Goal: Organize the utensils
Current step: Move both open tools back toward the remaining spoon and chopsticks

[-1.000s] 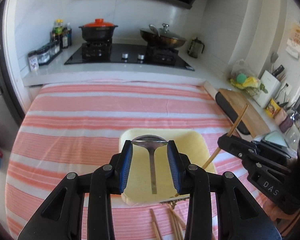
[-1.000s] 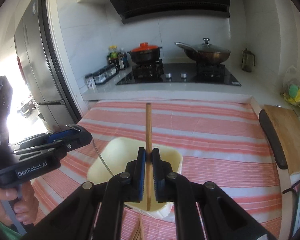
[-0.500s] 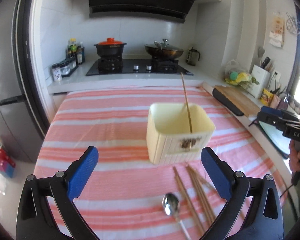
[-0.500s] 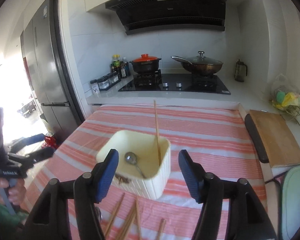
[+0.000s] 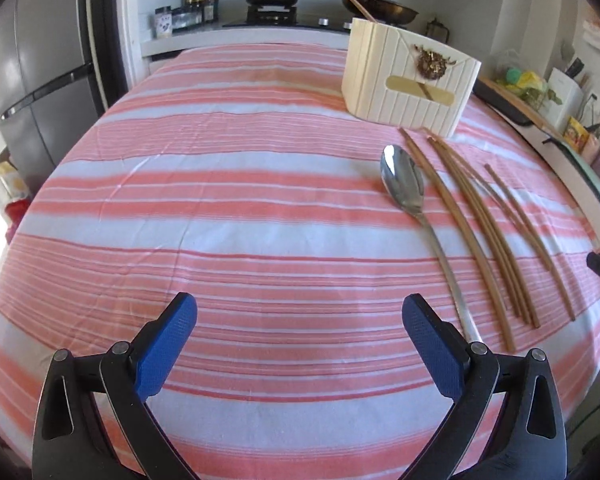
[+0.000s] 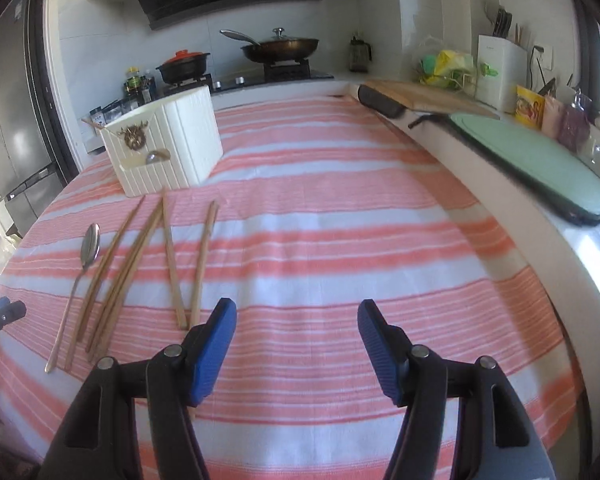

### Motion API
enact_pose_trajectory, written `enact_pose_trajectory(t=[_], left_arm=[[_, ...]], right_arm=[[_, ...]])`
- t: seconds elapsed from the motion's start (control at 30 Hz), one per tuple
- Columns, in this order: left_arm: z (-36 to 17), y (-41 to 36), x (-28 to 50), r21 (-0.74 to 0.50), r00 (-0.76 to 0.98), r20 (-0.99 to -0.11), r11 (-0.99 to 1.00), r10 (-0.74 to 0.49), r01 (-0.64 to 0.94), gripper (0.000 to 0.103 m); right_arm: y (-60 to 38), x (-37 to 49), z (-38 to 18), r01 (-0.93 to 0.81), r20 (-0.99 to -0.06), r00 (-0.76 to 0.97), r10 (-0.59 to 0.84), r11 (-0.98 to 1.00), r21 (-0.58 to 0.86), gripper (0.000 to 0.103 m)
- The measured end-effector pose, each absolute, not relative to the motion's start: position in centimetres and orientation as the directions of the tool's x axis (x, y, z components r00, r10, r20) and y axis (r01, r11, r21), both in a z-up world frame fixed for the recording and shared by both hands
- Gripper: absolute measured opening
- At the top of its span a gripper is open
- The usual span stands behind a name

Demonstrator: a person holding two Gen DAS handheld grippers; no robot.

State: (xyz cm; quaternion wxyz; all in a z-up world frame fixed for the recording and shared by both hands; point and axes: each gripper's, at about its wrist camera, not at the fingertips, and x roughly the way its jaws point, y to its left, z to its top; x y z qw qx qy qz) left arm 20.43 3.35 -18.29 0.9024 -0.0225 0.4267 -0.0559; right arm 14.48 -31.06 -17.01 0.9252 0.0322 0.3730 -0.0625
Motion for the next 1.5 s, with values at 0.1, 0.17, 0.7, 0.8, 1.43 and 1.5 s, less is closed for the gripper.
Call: enact_pose_trajectory(t=[0.1, 0.17, 0.7, 0.8, 1.43, 1.5], left_arm=[[-18.7, 3.3, 20.9, -0.098, 0.623, -0.772, 0.992, -0.124, 0.076, 0.102], [-19.1, 3.4, 21.1, -0.1, 0.612, -0.78, 0.992, -0.126, 0.077, 0.102], [-19.8, 2.4, 20.9, -0.02, 0.583, -0.809, 0.994, -0.081, 0.11, 0.103], [-19.7, 2.5, 20.6, -0.016, 0.585, -0.807, 0.994, -0.078, 0.11, 0.103], [-17.6, 0.7, 20.8, -0.087, 0.594, -0.79, 0.987, -0.152, 0.138, 0.102], [-17.0, -1.1, 21.5, -0.065, 0.605, -0.782, 0.985, -0.15, 0.161, 0.102]], right_arm=[[-30.3, 14.4, -17.5, 0.118, -0.684, 0.719, -0.123, 0.992, -0.055, 0.064], [-30.3, 15.0, -17.9, 0.12, -0.683, 0.721, -0.12, 0.992, -0.047, 0.064], [-30.1, 15.5, -19.0, 0.192, -0.665, 0.728, -0.168, 0.981, -0.037, 0.064], [-30.2, 15.5, -19.0, 0.21, -0.658, 0.731, -0.181, 0.977, -0.035, 0.064], [-30.1, 15.2, -18.8, 0.197, -0.643, 0.745, -0.177, 0.98, -0.042, 0.064], [-30.1, 15.2, -18.9, 0.2, -0.644, 0.743, -0.181, 0.979, -0.045, 0.064]])
